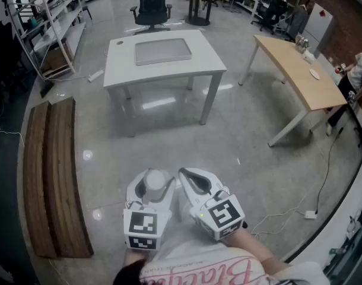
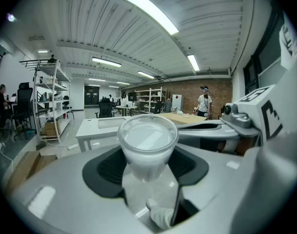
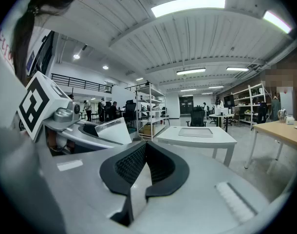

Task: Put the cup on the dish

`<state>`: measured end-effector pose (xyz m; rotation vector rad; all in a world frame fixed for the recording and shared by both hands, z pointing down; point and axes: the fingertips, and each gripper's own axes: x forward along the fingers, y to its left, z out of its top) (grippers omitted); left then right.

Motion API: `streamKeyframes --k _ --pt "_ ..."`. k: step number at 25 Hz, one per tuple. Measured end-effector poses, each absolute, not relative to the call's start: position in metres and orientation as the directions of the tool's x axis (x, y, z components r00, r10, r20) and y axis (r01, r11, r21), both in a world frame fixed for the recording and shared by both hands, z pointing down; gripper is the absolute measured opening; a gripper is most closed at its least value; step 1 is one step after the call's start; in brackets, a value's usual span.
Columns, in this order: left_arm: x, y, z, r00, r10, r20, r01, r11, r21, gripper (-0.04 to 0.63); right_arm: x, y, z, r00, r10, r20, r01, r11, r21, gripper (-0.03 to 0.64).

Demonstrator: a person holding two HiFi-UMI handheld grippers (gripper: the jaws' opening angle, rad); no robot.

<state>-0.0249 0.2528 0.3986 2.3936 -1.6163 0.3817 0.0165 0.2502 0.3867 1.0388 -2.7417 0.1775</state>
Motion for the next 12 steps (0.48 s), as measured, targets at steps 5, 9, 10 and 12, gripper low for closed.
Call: streamKeyframes --k 5,9,10,12 --pt "-0.026 0.256 0.397 0.353 -0.874 0.334 -0.933 -0.357 0.05 0.255 0.012 0.254 0.385 -0.739 -0.631 0.235 -0.654 0.756 -0.026 0.002" --pt "-0.026 0.25 0.396 0.353 -0.874 0.333 -0.933 -0.358 0.049 0.255 0.013 0.249 0.387 -0.736 -0.633 0.239 -0.657 0.753 -0.027 0.0" --pt "-0.027 0.248 0.396 0.351 -0.875 0.334 -0.933 -0.357 0.048 0.255 0.013 0.247 0.387 -0.735 -0.634 0.24 -0.658 0.752 -0.029 0.0" --pt "-0.028 0.242 0.397 0.347 -0.874 0.339 -0.934 -0.353 0.046 0.255 0.014 0.241 0.388 -0.734 -0.636 0.237 -0.661 0.75 -0.033 0.002"
